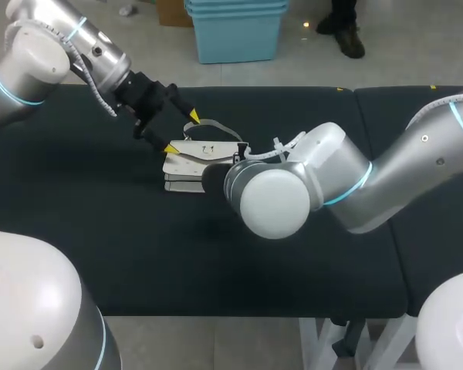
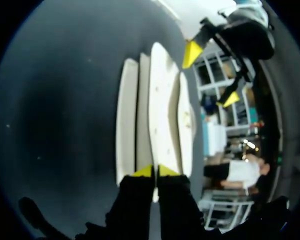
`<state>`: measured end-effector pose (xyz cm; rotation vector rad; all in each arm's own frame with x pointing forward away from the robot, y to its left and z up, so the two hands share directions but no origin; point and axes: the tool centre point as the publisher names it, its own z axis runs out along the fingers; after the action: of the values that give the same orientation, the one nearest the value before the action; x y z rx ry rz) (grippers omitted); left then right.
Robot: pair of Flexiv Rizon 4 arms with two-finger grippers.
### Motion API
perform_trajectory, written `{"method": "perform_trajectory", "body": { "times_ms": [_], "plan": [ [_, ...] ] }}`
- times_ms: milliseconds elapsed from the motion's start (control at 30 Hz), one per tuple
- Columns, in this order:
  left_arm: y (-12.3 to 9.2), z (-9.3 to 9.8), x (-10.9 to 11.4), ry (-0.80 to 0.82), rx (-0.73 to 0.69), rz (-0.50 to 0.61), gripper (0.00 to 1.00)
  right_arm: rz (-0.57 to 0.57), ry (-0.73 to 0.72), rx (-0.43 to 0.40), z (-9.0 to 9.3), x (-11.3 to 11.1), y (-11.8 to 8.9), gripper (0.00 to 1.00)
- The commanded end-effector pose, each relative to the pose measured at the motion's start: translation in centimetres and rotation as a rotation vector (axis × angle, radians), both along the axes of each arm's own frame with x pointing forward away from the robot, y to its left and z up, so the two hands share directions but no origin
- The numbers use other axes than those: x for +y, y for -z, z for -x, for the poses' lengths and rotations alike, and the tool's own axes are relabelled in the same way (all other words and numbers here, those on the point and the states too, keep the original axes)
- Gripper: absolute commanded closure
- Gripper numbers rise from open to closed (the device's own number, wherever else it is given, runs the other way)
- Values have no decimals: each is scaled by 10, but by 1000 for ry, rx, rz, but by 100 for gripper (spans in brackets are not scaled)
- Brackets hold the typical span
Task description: Pick up the bag, open it, inspect its contents, close it, and place it on the opposite side
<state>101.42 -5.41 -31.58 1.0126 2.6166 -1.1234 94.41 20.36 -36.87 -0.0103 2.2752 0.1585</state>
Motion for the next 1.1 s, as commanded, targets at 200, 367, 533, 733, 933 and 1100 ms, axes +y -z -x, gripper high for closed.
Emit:
{"method": "perform_trajectory", "body": {
  "times_ms": [200, 367, 533, 733, 933, 1100],
  "plan": [
    [3, 5, -3, 45, -63, 17, 0, -3, 10, -28, 7, 5, 3, 100],
    [0, 12, -6, 41, -165, 47, 0, -6, 29, -33, 10, 7, 4, 100],
    [-9, 20, -11, -36, -280, 55, 0, -6, 29, -33, 10, 7, 4, 100],
    [-11, 37, -12, -39, -389, 67, 0, -6, 29, -33, 10, 7, 4, 100],
    [-3, 44, -5, -40, -402, 66, 15, -6, 29, -33, 10, 7, 4, 100],
    [5, 46, -4, -50, -397, 70, 36, -6, 29, -33, 10, 7, 4, 100]
  ]
}}
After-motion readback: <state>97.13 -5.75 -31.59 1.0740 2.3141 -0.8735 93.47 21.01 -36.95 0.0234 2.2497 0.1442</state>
